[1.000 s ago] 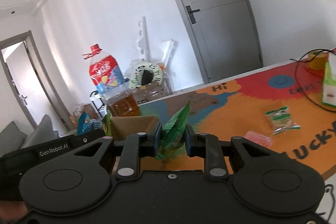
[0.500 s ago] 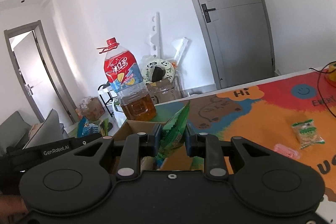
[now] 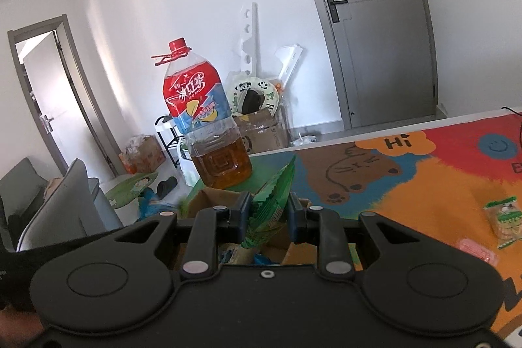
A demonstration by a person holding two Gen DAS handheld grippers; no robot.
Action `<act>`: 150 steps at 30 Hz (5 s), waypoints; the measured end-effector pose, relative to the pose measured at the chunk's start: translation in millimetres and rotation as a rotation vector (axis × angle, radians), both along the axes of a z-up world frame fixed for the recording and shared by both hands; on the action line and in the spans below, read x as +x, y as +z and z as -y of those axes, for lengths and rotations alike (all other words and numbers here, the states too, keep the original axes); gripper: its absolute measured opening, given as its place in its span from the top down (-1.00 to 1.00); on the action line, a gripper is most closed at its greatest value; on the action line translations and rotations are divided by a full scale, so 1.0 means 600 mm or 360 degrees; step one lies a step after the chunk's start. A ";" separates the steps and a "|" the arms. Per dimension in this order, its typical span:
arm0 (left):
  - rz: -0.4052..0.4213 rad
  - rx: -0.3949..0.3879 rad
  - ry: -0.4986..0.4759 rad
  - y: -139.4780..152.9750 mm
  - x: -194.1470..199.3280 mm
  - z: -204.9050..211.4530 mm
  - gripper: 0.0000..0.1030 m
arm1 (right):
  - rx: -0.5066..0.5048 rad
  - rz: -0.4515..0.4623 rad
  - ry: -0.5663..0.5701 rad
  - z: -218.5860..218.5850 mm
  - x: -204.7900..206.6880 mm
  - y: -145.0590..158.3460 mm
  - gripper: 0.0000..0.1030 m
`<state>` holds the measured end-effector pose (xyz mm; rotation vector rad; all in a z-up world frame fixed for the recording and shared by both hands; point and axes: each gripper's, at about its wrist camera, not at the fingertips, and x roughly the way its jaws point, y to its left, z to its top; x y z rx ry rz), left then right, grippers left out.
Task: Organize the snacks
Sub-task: 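Carry both held snacks over the cardboard box, then open both grippers to drop the snacks into the box, then move both tools back over the last two snacks on the mat, then grasp the orange stick pack with the left gripper while the right grasps the green-printed cake pack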
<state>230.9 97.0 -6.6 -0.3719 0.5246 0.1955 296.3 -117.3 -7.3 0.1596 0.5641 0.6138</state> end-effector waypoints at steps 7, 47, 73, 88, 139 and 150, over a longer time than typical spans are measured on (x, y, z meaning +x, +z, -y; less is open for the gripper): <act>0.0013 0.0020 0.0042 0.005 -0.008 -0.014 0.16 | -0.0020 -0.0012 0.0035 -0.023 0.014 -0.005 0.52; -0.0077 0.0113 -0.0150 0.016 -0.044 0.178 -0.85 | -0.0040 -0.0136 -0.0169 0.196 -0.039 -0.022 -0.52; -0.0114 0.0137 -0.0310 -0.012 0.040 0.333 -0.87 | 0.0097 -0.0173 -0.0482 0.364 0.001 -0.059 -1.00; -0.0242 0.0077 -0.0250 -0.070 0.131 0.379 -0.87 | 0.0114 -0.0240 -0.0538 0.403 0.059 -0.102 -0.65; -0.0290 0.0040 -0.0230 -0.163 0.197 0.370 0.58 | -0.0035 -0.0372 -0.0466 0.345 0.189 -0.189 -0.35; -0.0275 0.0017 -0.0105 -0.153 0.178 0.312 0.64 | -0.0303 -0.0298 -0.0465 0.289 0.210 -0.200 -0.41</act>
